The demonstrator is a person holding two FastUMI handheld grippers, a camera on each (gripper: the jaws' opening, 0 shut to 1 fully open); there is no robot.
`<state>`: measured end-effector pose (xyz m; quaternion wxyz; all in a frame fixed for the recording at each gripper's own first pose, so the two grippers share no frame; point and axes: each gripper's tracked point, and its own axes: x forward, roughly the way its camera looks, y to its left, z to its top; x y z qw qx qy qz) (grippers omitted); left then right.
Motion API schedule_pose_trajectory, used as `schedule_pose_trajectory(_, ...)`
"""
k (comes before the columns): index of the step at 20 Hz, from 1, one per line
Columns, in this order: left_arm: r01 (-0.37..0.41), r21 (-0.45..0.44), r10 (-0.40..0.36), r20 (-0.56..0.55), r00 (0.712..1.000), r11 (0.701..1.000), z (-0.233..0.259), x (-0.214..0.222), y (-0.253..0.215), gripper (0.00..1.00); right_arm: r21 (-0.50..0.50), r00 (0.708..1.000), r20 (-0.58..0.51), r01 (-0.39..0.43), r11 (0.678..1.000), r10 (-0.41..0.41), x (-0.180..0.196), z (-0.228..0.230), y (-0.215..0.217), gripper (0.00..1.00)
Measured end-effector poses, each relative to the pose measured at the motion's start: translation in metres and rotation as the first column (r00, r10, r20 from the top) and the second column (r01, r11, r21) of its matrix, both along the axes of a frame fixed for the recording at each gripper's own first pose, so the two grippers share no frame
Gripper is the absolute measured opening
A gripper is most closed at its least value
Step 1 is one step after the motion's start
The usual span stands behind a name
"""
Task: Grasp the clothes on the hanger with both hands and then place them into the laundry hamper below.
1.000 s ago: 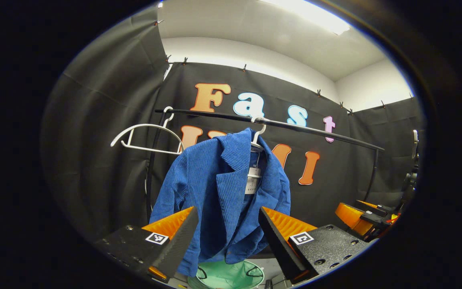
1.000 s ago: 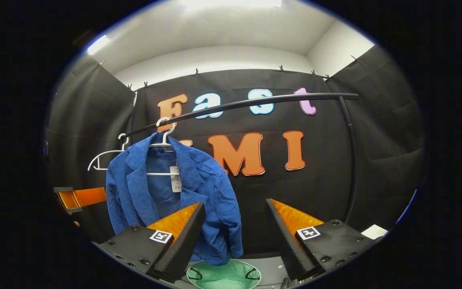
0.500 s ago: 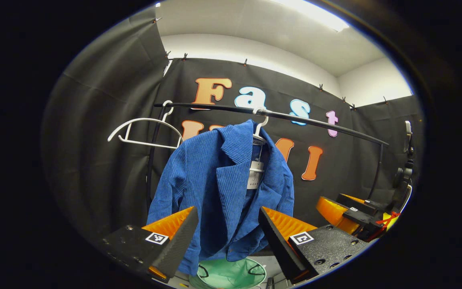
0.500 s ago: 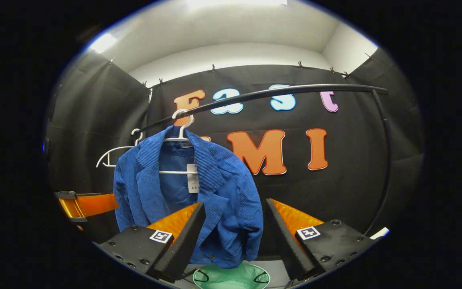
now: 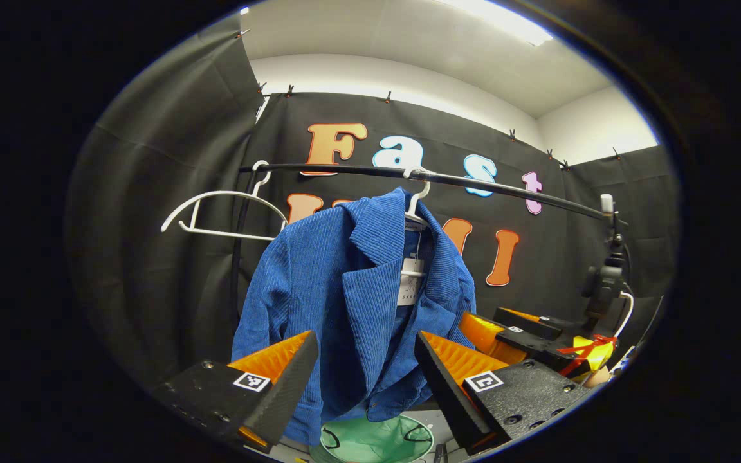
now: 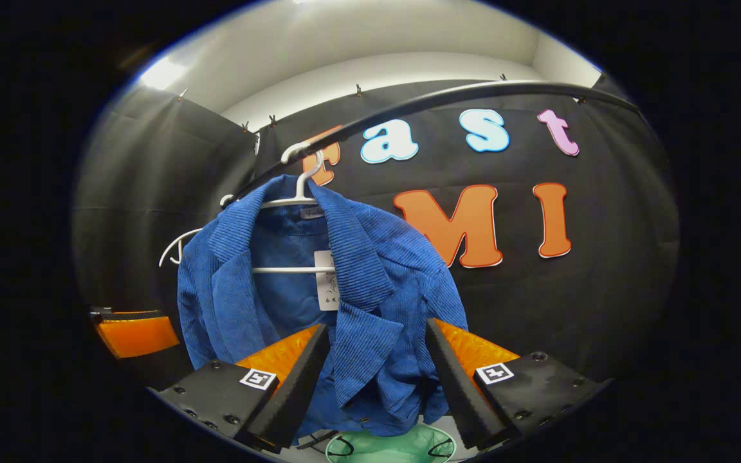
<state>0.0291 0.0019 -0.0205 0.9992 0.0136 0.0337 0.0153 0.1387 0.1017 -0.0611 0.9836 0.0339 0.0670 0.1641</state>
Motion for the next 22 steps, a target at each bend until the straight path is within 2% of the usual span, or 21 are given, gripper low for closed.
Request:
schedule_pose_trajectory(2, -0.005, 0.001, 0.005, 0.001, 1.0, 1.0, -0.001, 0.003, 0.0, 0.95, 0.009, 1.0, -0.015, 0.0, 1.0, 0.0, 0.016, -0.005, 0.001, 0.98)
schedule_pose_trajectory(3, -0.007, 0.0, 0.007, 0.001, 1.0, 1.0, -0.002, 0.006, -0.001, 0.95, 0.007, 1.0, -0.018, 0.003, 1.0, -0.003, 0.023, -0.008, 0.001, 0.91)
schedule_pose_trajectory(4, -0.008, 0.0, 0.008, 0.001, 1.0, 1.0, -0.002, 0.008, -0.001, 0.95, 0.002, 1.0, -0.02, 0.002, 1.0, -0.002, 0.03, -0.009, 0.002, 0.9)
schedule_pose_trajectory(5, -0.01, 0.002, 0.01, -0.001, 1.0, 1.0, -0.004, 0.008, 0.0, 0.95, -0.004, 1.0, -0.021, 0.003, 1.0, -0.003, 0.036, -0.012, 0.003, 0.9)
schedule_pose_trajectory(6, -0.012, 0.005, 0.012, -0.002, 1.0, 1.0, -0.004, 0.009, 0.0, 0.95, -0.009, 1.0, -0.022, 0.002, 1.0, -0.002, 0.042, -0.013, 0.006, 0.97)
schedule_pose_trajectory(7, -0.015, 0.007, 0.015, -0.003, 1.0, 1.0, -0.004, 0.01, 0.0, 0.95, -0.012, 1.0, -0.024, 0.0, 1.0, -0.001, 0.049, -0.015, 0.009, 0.97)
schedule_pose_trajectory(8, -0.018, 0.009, 0.018, -0.005, 1.0, 1.0, -0.005, 0.011, 0.001, 0.95, -0.013, 1.0, -0.029, -0.001, 1.0, 0.0, 0.052, -0.017, 0.011, 0.89)
schedule_pose_trajectory(10, -0.027, 0.002, 0.027, -0.009, 1.0, 1.0, -0.005, 0.012, 0.002, 0.95, -0.004, 0.999, -0.041, -0.01, 1.0, 0.01, 0.059, -0.02, 0.018, 0.89)
schedule_pose_trajectory(11, -0.025, -0.005, 0.025, -0.008, 1.0, 1.0, -0.005, 0.015, 0.0, 0.95, -0.002, 0.999, -0.044, -0.013, 1.0, 0.013, 0.062, -0.021, 0.021, 0.97)
schedule_pose_trajectory(12, -0.026, -0.007, 0.026, -0.003, 1.0, 1.0, -0.003, 0.017, -0.001, 0.95, -0.002, 0.999, -0.044, -0.012, 1.0, 0.012, 0.066, -0.022, 0.022, 0.89)
schedule_pose_trajectory(17, -0.021, -0.007, 0.021, 0.003, 1.0, 1.0, -0.002, 0.028, -0.003, 0.95, -0.005, 0.997, -0.059, -0.039, 0.999, 0.039, 0.081, -0.032, 0.036, 0.89)
schedule_pose_trajectory(22, -0.035, 0.009, 0.035, 0.004, 0.999, 0.999, -0.004, 0.034, 0.001, 0.95, 0.032, 0.994, -0.083, -0.066, 0.997, 0.069, 0.09, -0.036, 0.045, 0.84)
